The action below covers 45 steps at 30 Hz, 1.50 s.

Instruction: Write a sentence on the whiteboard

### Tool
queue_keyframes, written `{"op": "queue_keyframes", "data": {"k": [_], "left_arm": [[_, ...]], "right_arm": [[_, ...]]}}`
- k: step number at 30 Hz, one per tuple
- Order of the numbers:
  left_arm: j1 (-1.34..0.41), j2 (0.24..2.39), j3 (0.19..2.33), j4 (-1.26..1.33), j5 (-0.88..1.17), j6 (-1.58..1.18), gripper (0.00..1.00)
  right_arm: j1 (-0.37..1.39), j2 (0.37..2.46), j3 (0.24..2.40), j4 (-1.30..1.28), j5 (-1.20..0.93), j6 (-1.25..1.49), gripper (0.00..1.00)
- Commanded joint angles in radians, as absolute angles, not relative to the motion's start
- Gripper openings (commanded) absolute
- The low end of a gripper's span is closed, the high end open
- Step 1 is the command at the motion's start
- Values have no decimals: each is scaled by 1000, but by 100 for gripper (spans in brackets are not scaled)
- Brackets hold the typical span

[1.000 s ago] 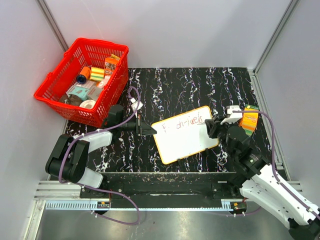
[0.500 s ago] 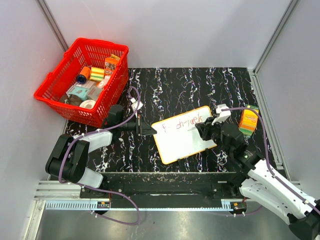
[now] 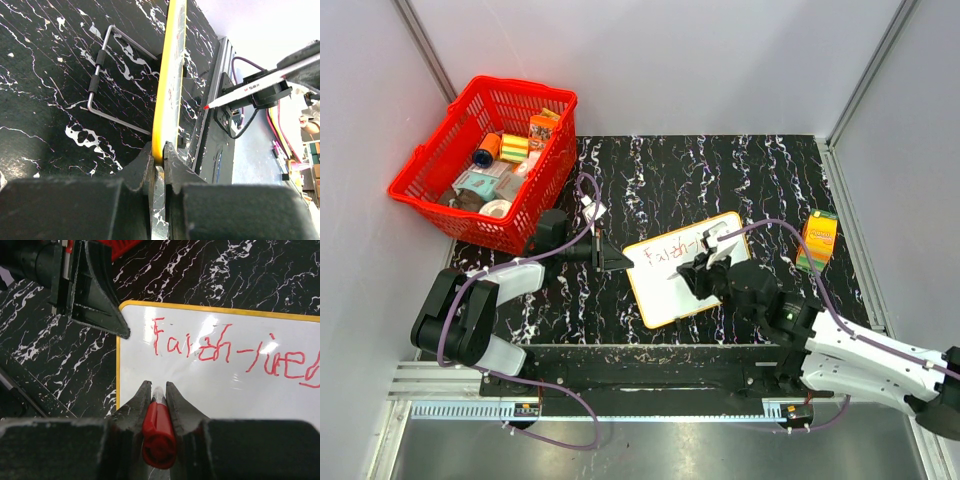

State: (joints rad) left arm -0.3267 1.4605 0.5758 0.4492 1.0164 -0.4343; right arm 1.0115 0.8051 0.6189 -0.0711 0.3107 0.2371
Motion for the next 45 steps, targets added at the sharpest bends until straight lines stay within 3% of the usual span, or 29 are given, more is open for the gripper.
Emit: {"op": "queue_keyframes", "data": {"k": [1,16,20,21,29,34,38,45], "left_arm": [[-356,1465,568,403,993,-295,0],[-356,1431,607,408,962,-342,0],[-356,1408,655,313,930,-319,18],[-356,1407,666,304,925,-315,28],[-370,1367,663,308,885,-334,56],[-370,1240,624,238,741,-345,80],[-370,1152,546,241,669,-437,84],[-376,1023,344,406,634,-612,86]], "right_arm": [[1098,821,649,29,411,206,0],[1134,750,635,52,520,207,0],[1134,707,641,31,538,198,0],[1134,701,640,23,543,196,0],[1134,650,621,9,555,207,0],[1135,678,640,11,566,193,0],[1098,736,675,14,560,186,0],[766,793,712,41,111,307,0]]}}
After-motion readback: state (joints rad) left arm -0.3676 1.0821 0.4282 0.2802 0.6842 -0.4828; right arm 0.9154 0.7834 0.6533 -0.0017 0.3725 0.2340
